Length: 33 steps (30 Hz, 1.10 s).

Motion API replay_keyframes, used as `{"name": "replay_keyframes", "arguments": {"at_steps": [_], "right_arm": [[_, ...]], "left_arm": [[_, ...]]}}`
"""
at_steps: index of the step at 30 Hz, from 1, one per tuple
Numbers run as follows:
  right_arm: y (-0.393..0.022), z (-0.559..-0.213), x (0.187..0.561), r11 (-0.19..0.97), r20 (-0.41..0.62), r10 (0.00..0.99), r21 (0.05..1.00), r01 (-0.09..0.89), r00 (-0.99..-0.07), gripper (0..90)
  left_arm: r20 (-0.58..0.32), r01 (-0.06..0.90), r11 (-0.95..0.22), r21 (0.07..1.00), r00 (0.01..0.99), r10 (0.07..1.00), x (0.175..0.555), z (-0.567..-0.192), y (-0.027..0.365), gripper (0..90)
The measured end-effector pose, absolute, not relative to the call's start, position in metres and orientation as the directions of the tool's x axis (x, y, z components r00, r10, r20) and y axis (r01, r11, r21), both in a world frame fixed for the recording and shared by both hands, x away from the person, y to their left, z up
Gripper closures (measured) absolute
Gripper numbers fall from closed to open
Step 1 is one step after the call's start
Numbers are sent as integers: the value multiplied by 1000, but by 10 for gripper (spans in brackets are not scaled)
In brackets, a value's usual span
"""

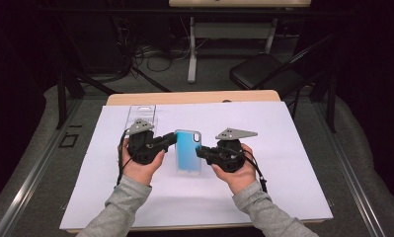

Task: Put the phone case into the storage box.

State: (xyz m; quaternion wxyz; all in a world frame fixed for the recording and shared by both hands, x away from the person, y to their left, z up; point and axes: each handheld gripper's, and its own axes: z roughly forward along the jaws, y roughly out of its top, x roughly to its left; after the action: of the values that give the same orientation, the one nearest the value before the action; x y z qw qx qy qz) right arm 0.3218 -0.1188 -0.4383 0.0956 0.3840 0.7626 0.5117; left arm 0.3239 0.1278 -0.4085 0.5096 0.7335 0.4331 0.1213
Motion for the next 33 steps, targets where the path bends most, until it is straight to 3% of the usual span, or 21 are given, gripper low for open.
{"name": "replay_keyframes", "arguments": {"at_steps": [33], "right_arm": [[-118,-441,323,156,289,660,850,503,-693,796]], "left_arm": [[-258,520,-106,848,577,775,326,-409,128,860]]}}
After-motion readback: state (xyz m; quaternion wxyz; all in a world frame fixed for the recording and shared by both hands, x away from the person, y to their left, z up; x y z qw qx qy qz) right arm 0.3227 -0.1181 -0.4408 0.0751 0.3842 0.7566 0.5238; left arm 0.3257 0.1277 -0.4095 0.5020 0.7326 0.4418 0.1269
